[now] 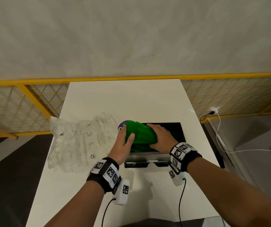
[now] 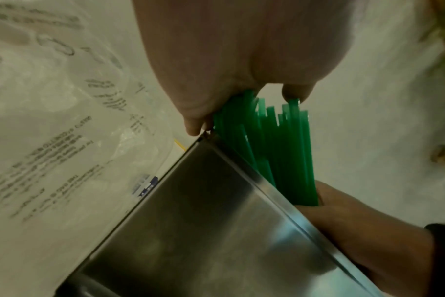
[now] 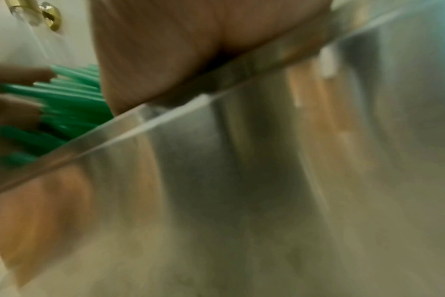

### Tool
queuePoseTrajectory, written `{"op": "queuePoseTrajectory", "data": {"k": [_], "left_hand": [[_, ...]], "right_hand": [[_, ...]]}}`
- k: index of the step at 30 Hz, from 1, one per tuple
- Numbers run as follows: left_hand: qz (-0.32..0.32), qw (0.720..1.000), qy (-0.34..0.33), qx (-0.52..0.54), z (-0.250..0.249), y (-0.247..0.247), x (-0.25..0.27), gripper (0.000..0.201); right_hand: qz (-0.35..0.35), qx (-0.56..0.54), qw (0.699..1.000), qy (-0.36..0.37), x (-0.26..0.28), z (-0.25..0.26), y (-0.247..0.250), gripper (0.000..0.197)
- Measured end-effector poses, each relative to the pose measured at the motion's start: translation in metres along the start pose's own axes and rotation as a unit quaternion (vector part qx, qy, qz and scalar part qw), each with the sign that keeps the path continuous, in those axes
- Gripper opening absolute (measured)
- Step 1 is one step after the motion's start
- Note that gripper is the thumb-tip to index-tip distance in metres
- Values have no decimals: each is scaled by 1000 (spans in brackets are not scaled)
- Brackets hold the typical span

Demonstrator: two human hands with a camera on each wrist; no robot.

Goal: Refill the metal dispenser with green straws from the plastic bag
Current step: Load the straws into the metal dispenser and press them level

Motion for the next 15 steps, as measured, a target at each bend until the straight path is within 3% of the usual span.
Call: {"op": "queuePoseTrajectory", "data": {"k": [2, 5, 9, 12, 15], "left_hand": [[-8, 1000, -6, 23, -2, 3, 2, 61], [-84, 990, 1, 111, -2, 27, 4, 57], [-160, 983, -20, 82, 2, 46, 4, 29], [-124, 992, 4, 38, 16, 39, -5, 14], [-111, 993, 28, 43, 20, 36, -5, 14]], "right_hand": [[-5, -16, 1000, 7, 4, -1, 2, 95], [-46, -37, 998, 27, 18, 6, 19, 97], [-156, -1, 984, 89, 47, 30, 42, 61], [-103, 36, 988, 110, 54, 46, 18, 41], [-25, 75, 993, 93, 45, 48, -13, 57]]}}
Point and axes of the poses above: each hand's wrist, its own x-axis away from the middle knuckle, its own y-axis out of the back of the hand, z = x × y, the point moved 10 cm from there along -x, towards the middle knuckle, and after that the axes turned 11 degrees about y, right-handed, at the moved point
